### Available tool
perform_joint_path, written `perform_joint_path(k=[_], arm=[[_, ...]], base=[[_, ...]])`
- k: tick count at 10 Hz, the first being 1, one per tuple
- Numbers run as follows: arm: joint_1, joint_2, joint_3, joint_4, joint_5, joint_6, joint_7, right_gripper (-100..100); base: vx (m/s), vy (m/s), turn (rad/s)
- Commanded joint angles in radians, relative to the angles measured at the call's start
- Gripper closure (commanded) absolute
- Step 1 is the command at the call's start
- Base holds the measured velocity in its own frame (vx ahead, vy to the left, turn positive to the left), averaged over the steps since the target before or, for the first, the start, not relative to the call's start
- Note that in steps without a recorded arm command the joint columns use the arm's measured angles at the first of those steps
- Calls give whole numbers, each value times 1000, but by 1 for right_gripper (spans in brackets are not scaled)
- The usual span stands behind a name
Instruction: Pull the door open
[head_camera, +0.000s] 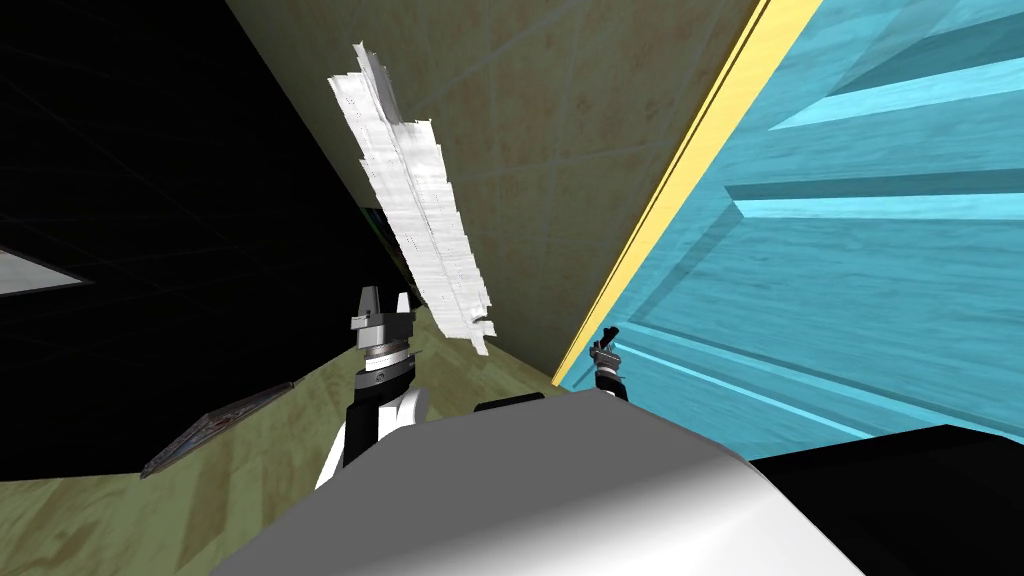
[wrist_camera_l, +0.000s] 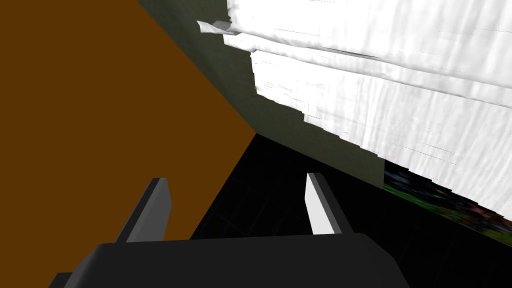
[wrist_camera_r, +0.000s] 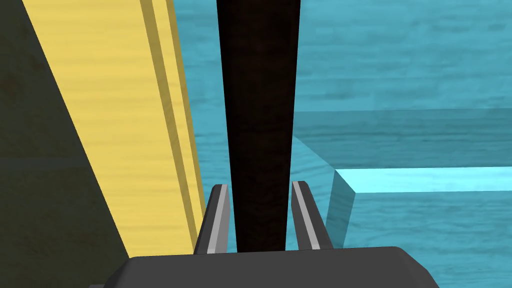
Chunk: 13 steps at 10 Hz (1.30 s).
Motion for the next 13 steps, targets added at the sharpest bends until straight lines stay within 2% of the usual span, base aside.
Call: perform_joint_path(k=[1,8,9,13], arm=[[5,-3,19,-7,9,4,-12,100],[21,-31,98,-51,51,13,-61,100],[20,-30,91,-48,47,15,-57,100],[40,-50,153,-75,80,7,-92,100]], base=[[-235,-5,79],[-210,21,57],[-86,14,19],[-213,-8,63]])
